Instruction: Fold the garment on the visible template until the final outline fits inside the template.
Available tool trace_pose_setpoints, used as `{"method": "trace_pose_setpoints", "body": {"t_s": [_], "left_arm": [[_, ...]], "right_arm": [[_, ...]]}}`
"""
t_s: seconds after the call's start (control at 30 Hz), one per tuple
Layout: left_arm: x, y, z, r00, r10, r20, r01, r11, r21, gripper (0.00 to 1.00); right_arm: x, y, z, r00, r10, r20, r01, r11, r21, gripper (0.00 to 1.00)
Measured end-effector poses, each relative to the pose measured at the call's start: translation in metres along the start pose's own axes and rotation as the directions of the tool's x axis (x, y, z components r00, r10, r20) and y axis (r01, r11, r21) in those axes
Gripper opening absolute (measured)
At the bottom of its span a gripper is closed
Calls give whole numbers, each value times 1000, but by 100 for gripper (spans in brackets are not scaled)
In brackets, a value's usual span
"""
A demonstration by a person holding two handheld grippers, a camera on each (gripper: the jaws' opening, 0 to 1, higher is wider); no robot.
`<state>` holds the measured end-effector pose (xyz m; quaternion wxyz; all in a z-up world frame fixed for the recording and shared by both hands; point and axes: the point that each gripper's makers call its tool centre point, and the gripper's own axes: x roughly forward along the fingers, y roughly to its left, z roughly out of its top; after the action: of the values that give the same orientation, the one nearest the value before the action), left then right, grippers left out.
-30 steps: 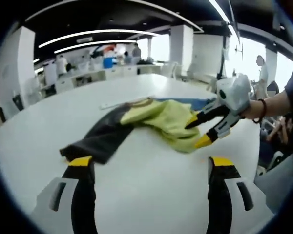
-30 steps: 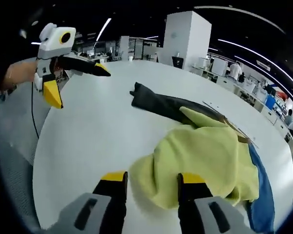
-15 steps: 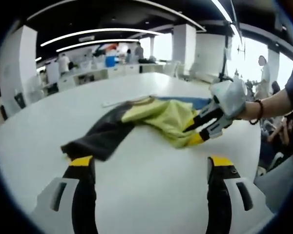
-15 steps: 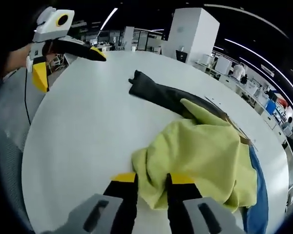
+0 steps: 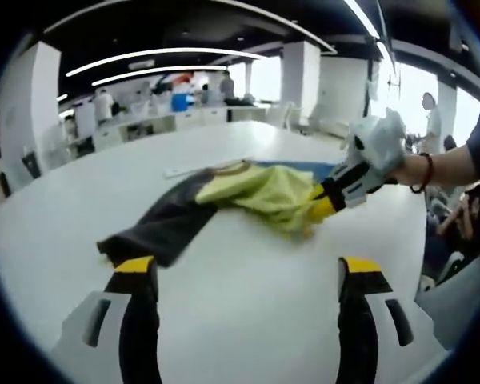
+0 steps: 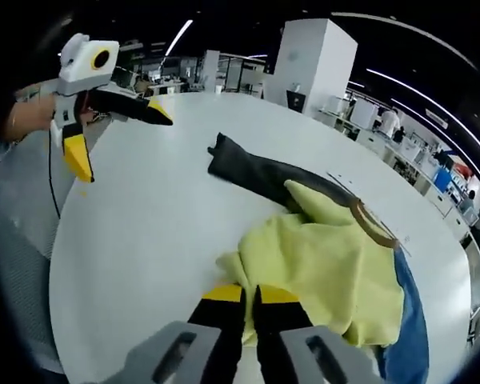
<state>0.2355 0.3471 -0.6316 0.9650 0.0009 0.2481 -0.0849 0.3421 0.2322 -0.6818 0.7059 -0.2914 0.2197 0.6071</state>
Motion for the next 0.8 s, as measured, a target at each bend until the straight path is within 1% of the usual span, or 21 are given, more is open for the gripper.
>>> {"method": "trace_pose_setpoints", "body": {"t_s": [0.1, 0.17, 0.23, 0.3, 0.37, 0.43, 0.8], "left_arm": [[1, -3, 1, 1000, -13, 3, 13, 1000, -16, 88], [2, -4, 2, 1000, -17, 9, 17, 1000, -18, 88], [3, -4, 3, 1000, -19, 8, 19, 1000, -10, 88], [4, -4, 3, 1000, -22, 8, 22, 1000, -8, 87], [5, -5, 4, 1000, -27, 10, 27, 1000, -7, 87], [5, -5, 4, 1000, -28, 10, 28, 1000, -5, 86], [16, -10, 5, 999, -49, 5, 49, 999, -4, 84]], "right_arm": [[-9, -8, 10, 1000, -16, 19, 16, 1000, -2, 0], [-16, -16, 20, 998, -33, 45, 33, 999, -11, 0], [-20, -24, 26, 997, -46, 63, 45, 999, 14, 0], [-24, -37, 32, 994, -71, 83, 68, 997, 38, 0], [-27, -46, 35, 991, -95, 90, 90, 995, 50, 0], [-30, -57, 37, 987, -122, 103, 114, 990, 83, 0], [-34, -96, 35, 976, -189, 111, 170, 971, 166, 0]]}}
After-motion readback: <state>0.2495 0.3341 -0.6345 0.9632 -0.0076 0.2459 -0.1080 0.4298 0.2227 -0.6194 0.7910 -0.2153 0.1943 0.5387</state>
